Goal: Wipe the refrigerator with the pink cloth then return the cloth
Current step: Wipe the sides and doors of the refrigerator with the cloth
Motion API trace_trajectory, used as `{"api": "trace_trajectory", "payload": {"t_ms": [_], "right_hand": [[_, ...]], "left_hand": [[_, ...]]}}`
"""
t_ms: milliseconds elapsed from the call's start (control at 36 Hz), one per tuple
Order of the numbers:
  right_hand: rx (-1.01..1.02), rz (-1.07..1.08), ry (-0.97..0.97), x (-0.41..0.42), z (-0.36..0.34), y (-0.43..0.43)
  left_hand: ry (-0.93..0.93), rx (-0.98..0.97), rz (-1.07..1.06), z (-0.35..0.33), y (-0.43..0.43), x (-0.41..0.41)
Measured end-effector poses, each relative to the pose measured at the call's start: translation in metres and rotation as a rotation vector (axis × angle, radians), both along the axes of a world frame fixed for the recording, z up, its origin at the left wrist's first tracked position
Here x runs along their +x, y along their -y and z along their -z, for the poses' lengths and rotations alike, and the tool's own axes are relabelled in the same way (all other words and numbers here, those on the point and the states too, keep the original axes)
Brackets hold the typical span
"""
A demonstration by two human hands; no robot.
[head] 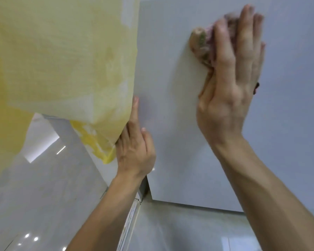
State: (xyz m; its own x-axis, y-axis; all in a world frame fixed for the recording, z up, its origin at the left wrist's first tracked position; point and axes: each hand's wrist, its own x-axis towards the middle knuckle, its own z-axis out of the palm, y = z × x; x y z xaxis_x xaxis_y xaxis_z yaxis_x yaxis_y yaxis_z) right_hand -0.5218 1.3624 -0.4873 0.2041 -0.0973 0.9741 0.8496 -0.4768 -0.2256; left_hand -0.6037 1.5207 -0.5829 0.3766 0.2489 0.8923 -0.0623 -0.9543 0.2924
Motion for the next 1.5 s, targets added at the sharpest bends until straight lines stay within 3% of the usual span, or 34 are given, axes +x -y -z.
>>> {"api": "trace_trajectory", "payload": {"t_ms": [83,167,278,389,472,667,750,861,1083,1167,1306,1500], "right_hand": [[-0.081,-0.012,0.079,-0.005,0.019,-0.017],[-0.377,-0.078,0.141,-0.009,0.075,-0.019],[-0.69,-0.002,0.135,-0.009,0.156,0.005],[-0.877,-0.01,0.122,-0.006,0.172,0.023],[-0.807,-0.027,0.11,-0.006,0.152,0.022],[-0.102,-0.09,0.082,-0.006,0.01,-0.025],[0.028,-0.076,0.102,-0.005,-0.019,-0.048],[-0.058,-0.077,0.163,-0.006,-0.008,-0.057],[-0.789,-0.151,0.147,-0.007,0.161,0.02],[-0.934,-0.136,0.114,-0.004,0.186,0.046],[-0.766,-0.097,0.073,-0.005,0.147,0.048],[-0.2,-0.055,0.153,0.005,0.005,0.003]], "left_hand": [[-0.067,0.03,0.044,0.003,-0.008,-0.003],[-0.102,0.065,0.079,0.005,-0.012,-0.004],[-0.153,0.099,0.058,0.005,-0.017,-0.007],[-0.184,0.113,0.04,0.005,-0.021,-0.008],[-0.179,0.065,0.032,0.006,-0.02,-0.008],[-0.179,0.012,0.044,0.007,-0.023,-0.011],[-0.168,0.01,0.073,0.005,-0.023,-0.011],[-0.111,0.061,0.122,0.005,-0.023,-0.006],[-0.056,0.055,0.101,0.007,-0.015,-0.003],[-0.044,0.035,0.096,0.007,-0.01,-0.001],[-0.03,-0.012,0.068,0.007,0.002,0.003],[-0.006,-0.063,0.083,0.006,0.007,0.005]]}}
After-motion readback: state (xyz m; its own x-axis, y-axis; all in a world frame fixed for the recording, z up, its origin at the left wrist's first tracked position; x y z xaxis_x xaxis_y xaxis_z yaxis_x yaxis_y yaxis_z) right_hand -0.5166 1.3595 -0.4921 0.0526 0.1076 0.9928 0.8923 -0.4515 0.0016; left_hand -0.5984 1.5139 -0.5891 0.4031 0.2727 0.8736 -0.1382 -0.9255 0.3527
